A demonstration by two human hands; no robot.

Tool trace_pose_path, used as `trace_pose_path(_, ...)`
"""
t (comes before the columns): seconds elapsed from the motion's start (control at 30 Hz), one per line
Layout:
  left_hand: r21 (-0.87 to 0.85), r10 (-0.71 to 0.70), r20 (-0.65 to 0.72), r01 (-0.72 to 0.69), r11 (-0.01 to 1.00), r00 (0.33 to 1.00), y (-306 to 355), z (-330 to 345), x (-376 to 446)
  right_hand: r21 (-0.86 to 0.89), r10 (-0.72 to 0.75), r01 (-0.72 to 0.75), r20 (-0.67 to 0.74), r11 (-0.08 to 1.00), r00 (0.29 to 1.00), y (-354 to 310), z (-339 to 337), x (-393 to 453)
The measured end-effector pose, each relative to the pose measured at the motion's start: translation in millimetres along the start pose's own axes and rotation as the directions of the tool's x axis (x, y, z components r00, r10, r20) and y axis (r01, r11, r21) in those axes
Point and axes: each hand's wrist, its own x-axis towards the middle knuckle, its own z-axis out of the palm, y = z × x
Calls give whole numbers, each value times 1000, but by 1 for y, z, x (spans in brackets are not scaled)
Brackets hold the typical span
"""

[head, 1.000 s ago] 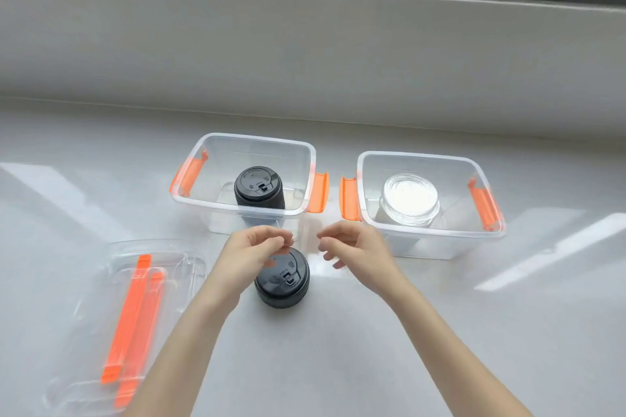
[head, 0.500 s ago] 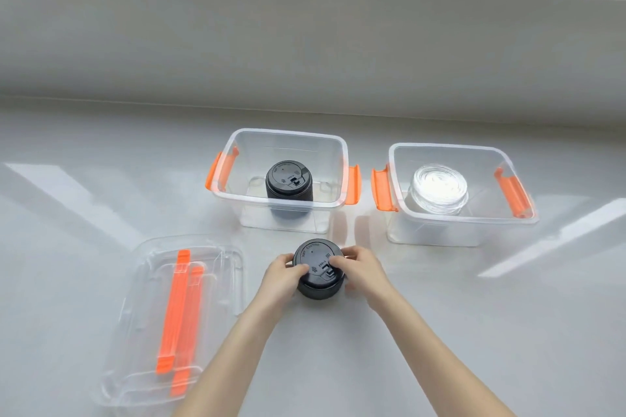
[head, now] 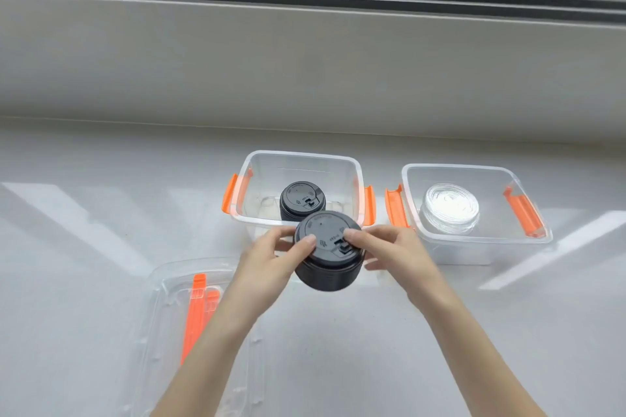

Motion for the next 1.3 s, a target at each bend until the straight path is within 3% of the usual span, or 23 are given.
trace_pose_path(0.13,9,174,-85,-174,985,981,29,-16,28,3,-147,148,-91,989,985,-37,6,25)
trace_pose_path(0.23,0,217,-125,-218,976,968,39,-19,58,18,-189,193,-143,981,972,-50,15,57)
trace_pose_path(0.4,98,133,-154,-118,988,979,32,-19,107,-52,-150,144,-161,988,975,-44,32,114)
trace_pose_path(0.53,232,19,-81,0,973,997,16,-20,135,-128,-87,67,-151,989,985,-28,41,140)
trace_pose_path(0.8,372,-68,-25,73,926,997,0,-16,160,-249,-21,-12,-128,968,992,-11,47,160)
trace_pose_path(1.3,332,-120,-5,115,936,993,-9,-15,164,-355,28,-62,-100,933,995,-8,49,158)
